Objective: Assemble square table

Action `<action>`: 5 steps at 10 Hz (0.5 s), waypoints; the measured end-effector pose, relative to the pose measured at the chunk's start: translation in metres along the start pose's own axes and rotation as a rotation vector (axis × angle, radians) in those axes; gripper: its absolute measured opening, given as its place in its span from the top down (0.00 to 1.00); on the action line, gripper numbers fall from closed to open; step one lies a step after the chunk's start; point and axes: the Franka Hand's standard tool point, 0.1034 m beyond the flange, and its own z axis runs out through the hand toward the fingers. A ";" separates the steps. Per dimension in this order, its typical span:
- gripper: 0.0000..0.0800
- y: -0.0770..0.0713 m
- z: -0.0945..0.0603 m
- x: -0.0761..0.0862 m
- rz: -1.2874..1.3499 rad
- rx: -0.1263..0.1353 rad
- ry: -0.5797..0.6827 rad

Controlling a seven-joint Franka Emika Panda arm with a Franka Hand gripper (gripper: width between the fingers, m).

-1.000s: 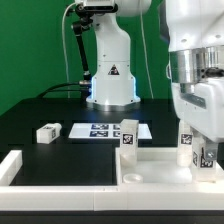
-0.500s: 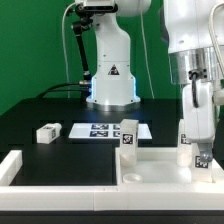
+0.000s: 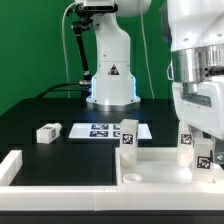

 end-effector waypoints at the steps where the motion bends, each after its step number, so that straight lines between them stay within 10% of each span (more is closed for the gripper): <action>1: 0.19 0.000 0.000 0.001 -0.090 0.000 0.001; 5: 0.19 0.002 0.006 -0.016 -0.779 -0.016 0.061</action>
Offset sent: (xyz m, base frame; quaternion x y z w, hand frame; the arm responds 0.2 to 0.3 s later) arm 0.0005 0.0258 -0.0034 0.0058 0.0240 -0.3873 0.9216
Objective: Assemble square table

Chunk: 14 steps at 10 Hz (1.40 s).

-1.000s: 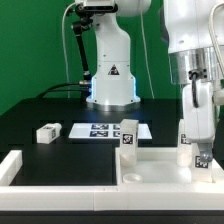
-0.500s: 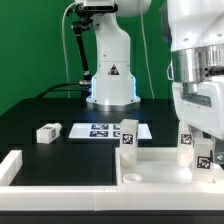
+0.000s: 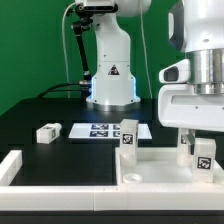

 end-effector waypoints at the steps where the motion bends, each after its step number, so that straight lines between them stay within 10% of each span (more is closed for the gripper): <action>1: 0.19 0.000 0.000 0.000 -0.080 -0.001 0.001; 14: 0.19 0.007 -0.006 0.011 -0.431 -0.011 0.012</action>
Offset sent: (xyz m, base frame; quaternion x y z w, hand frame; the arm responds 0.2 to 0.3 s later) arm 0.0000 0.0000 0.0000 0.0000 0.0000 0.0000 1.0000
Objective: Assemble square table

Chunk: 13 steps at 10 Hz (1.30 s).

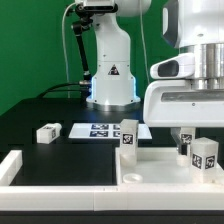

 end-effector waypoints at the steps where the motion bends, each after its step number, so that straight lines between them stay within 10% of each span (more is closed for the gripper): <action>1: 0.19 0.002 0.000 0.000 -0.092 -0.003 0.000; 9: 0.22 0.018 0.000 0.008 -0.400 -0.014 0.002; 11: 0.64 0.018 0.000 0.008 -0.270 -0.013 0.002; 13: 0.64 0.018 0.001 0.008 -0.131 -0.014 0.002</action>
Offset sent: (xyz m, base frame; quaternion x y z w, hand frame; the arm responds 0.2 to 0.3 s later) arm -0.0027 -0.0030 0.0033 0.0231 -0.0343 -0.2248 0.9735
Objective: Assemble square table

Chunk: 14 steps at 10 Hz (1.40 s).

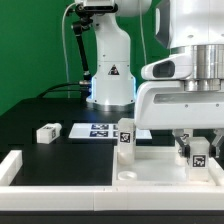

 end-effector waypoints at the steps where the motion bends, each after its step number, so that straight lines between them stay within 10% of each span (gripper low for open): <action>1: 0.64 0.000 0.000 0.000 0.065 0.000 0.000; 5: 0.64 -0.002 0.001 0.000 0.630 -0.026 -0.034; 8: 0.64 0.003 0.002 -0.002 1.085 0.016 -0.072; 14: 0.63 0.003 0.001 -0.006 1.469 0.001 -0.105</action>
Offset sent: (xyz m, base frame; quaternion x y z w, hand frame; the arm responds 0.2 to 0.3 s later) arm 0.0145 0.0152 0.0007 -0.0184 -0.0086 0.3306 0.9435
